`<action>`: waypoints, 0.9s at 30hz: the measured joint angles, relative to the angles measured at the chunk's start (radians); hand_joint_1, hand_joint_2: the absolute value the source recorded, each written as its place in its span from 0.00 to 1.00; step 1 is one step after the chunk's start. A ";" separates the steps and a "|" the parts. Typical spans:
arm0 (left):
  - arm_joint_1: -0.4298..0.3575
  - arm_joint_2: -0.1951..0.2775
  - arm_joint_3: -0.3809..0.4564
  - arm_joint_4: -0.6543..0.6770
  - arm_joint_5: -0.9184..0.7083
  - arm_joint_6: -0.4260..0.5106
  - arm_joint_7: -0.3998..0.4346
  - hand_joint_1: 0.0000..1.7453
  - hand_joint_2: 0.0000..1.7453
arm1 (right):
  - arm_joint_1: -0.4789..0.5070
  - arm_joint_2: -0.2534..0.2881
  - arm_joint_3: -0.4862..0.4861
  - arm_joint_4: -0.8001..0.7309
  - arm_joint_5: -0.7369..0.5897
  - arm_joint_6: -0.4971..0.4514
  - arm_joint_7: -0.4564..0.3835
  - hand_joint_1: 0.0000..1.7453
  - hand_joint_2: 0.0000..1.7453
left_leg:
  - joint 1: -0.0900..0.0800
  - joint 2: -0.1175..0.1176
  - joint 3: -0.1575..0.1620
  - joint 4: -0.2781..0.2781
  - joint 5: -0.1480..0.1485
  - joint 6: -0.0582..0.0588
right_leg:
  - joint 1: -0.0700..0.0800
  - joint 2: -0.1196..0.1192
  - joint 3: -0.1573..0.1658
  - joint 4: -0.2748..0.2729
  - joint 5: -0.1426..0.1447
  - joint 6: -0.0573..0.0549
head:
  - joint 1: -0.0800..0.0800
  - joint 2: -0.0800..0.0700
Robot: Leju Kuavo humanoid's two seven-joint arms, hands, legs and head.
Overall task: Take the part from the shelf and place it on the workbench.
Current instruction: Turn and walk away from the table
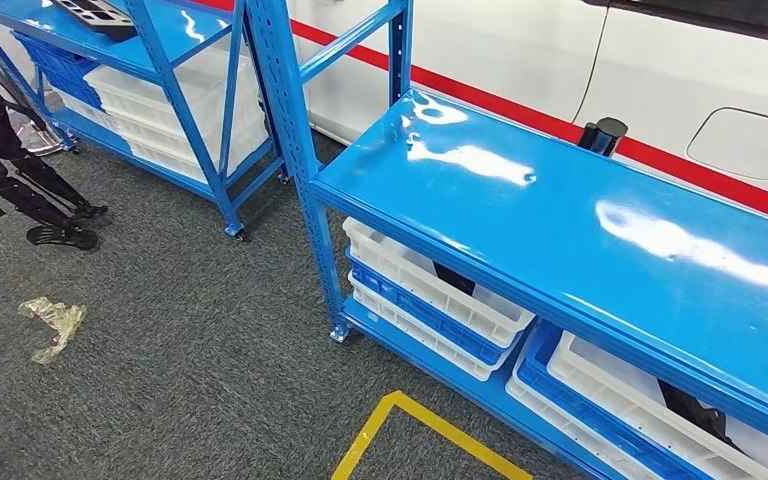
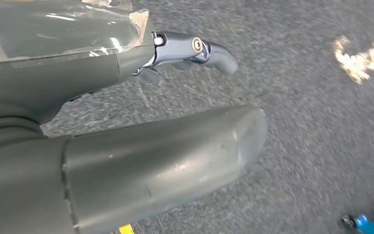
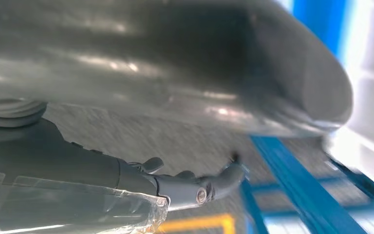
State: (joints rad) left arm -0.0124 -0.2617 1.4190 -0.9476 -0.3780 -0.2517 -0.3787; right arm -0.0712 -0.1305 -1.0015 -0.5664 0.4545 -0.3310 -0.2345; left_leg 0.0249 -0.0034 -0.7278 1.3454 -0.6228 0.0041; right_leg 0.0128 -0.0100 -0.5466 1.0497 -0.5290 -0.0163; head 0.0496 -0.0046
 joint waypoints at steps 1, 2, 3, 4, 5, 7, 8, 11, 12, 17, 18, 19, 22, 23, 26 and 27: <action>0.001 0.000 0.002 0.003 -0.001 0.002 0.000 0.00 0.00 | -0.001 0.004 0.003 0.017 0.000 -0.003 -0.001 0.00 0.00 | -0.010 0.000 0.011 -0.042 0.039 0.014 | 0.007 -0.001 0.006 0.000 -0.005 -0.006 | -0.003 0.000; 0.002 0.001 0.004 0.005 -0.002 0.003 0.000 0.00 0.00 | -0.003 0.006 0.005 0.031 0.000 -0.005 -0.002 0.00 0.00 | -0.020 0.001 0.035 -0.107 0.081 0.031 | 0.012 -0.002 0.014 0.000 -0.011 -0.010 | -0.006 0.000; 0.002 0.004 0.005 0.006 -0.002 0.003 0.000 0.00 0.00 | -0.005 0.008 0.008 0.044 0.001 -0.007 -0.004 0.00 0.00 | -0.028 0.004 0.060 -0.169 0.112 0.046 | 0.020 -0.003 0.020 0.001 -0.017 -0.012 | -0.007 0.000; 0.000 0.006 0.006 0.008 -0.005 0.004 0.000 0.00 0.00 | -0.007 0.007 0.011 0.055 0.001 -0.007 -0.005 0.00 0.00 | -0.033 0.008 0.080 -0.214 0.129 0.054 | 0.024 -0.003 0.023 0.001 -0.023 -0.012 | -0.008 0.001; -0.001 0.008 0.006 0.009 -0.007 0.006 0.000 0.00 0.00 | -0.009 0.008 0.014 0.067 0.002 -0.007 -0.005 0.00 0.00 | -0.037 0.011 0.092 -0.240 0.135 0.057 | 0.028 -0.004 0.026 0.000 -0.027 -0.009 | -0.006 0.001; -0.003 0.008 0.006 0.015 -0.012 0.012 0.001 0.00 0.00 | -0.013 0.007 0.018 0.087 0.004 -0.007 -0.002 0.00 0.00 | -0.038 0.013 0.103 -0.259 0.134 0.051 | 0.031 -0.008 0.031 -0.007 -0.031 -0.003 | -0.007 0.001; -0.003 0.007 0.007 0.019 -0.014 0.016 0.001 0.00 0.00 | -0.015 0.008 0.020 0.097 0.006 -0.008 0.000 0.00 0.00 | -0.036 0.011 0.113 -0.272 0.137 0.050 | 0.030 -0.008 0.034 -0.006 -0.033 0.002 | -0.009 0.001; -0.003 0.005 0.007 0.033 -0.027 0.022 0.003 0.00 0.00 | -0.015 0.005 0.022 0.130 0.009 -0.017 0.010 0.00 0.00 | -0.020 0.008 0.150 -0.316 0.147 0.048 | 0.016 0.003 -0.009 0.086 -0.069 0.016 | -0.010 0.001; -0.003 0.005 0.008 0.039 -0.034 0.023 0.004 0.00 0.00 | -0.013 0.004 0.022 0.144 0.010 -0.021 0.015 0.00 0.00 | -0.014 0.006 0.157 -0.323 0.146 0.046 | 0.007 0.006 -0.047 0.146 -0.087 0.022 | -0.010 0.001; 0.003 0.014 0.009 0.102 -0.078 0.046 0.003 0.00 0.25 | 0.011 0.018 0.022 0.218 0.024 -0.037 0.044 0.00 0.00 | 0.015 -0.007 0.183 -0.326 0.123 0.010 | -0.056 0.007 -0.088 0.106 -0.008 0.103 | -0.008 0.002; 0.005 0.021 0.010 0.119 -0.087 0.052 0.003 0.00 0.50 | 0.014 0.024 0.023 0.233 0.030 -0.042 0.052 0.00 0.00 | 0.017 -0.008 0.189 -0.326 0.116 -0.001 | -0.063 0.005 -0.066 0.047 0.025 0.120 | -0.006 0.002; 0.007 0.027 0.011 0.137 -0.095 0.059 0.002 0.00 0.75 | 0.017 0.029 0.024 0.246 0.037 -0.047 0.060 0.00 0.00 | 0.018 -0.008 0.195 -0.326 0.110 -0.012 | -0.064 0.005 -0.047 0.004 0.045 0.125 | -0.004 0.002; 0.007 0.048 0.012 0.205 -0.125 0.082 0.000 0.00 1.00 | 0.025 0.047 0.034 0.281 0.060 -0.057 0.089 0.00 0.00 | 0.020 -0.007 0.210 -0.332 0.099 -0.034 | -0.051 0.007 -0.032 -0.011 0.046 0.091 | -0.009 0.002; 0.006 0.054 0.011 0.232 -0.135 0.090 -0.001 0.00 1.00 | 0.026 0.054 0.039 0.289 0.069 -0.059 0.099 0.00 0.00 | 0.023 -0.006 0.215 -0.333 0.096 -0.037 | -0.051 0.007 -0.030 -0.010 0.043 0.079 | -0.015 0.002; 0.000 0.072 0.010 0.310 -0.160 0.113 -0.002 0.00 1.00 | 0.028 0.072 0.058 0.310 0.100 -0.060 0.119 0.00 0.00 | 0.024 0.001 0.167 -0.232 0.041 -0.032 | -0.047 0.009 -0.022 -0.012 0.035 0.041 | -0.036 0.002; 0.000 0.079 0.009 0.335 -0.167 0.122 -0.001 0.00 1.00 | 0.028 0.078 0.065 0.317 0.111 -0.061 0.124 0.00 0.00 | 0.020 0.002 0.128 -0.161 0.011 -0.026 | -0.040 0.009 -0.020 -0.012 0.032 0.030 | -0.041 0.002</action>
State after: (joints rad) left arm -0.0128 -0.1825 1.4281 -0.6129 -0.5448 -0.1301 -0.3800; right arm -0.0435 -0.0522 -0.9360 -0.2494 0.5651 -0.3918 -0.1103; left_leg 0.0446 -0.0014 -0.6001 1.1847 -0.6117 -0.0219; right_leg -0.0270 -0.0014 -0.5662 1.0381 -0.4968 0.0136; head 0.0087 -0.0031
